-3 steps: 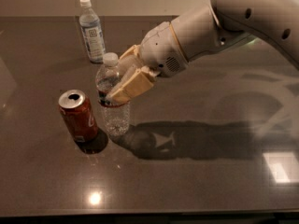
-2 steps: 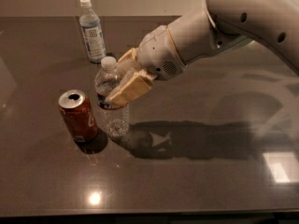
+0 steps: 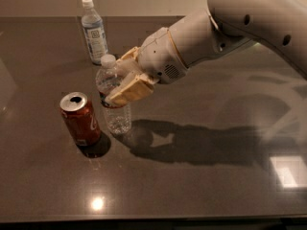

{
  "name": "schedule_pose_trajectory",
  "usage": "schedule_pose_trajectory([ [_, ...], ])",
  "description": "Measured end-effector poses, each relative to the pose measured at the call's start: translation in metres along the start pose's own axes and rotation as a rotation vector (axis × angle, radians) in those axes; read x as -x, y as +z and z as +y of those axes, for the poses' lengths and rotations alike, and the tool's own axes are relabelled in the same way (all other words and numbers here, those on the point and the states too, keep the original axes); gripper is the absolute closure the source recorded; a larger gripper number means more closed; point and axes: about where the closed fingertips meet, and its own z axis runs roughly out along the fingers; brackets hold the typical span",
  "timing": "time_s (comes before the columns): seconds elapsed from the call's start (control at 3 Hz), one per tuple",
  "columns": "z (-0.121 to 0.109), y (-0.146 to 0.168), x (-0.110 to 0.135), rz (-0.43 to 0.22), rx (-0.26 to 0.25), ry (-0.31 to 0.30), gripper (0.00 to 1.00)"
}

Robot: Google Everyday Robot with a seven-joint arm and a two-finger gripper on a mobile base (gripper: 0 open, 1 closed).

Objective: Move water bottle near coke can

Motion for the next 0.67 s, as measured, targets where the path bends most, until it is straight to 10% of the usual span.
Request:
schedule_pose_trajectory([
  [0.67,0.0011,0.0007,0.0019,0.001,0.001,-0.004,0.00],
])
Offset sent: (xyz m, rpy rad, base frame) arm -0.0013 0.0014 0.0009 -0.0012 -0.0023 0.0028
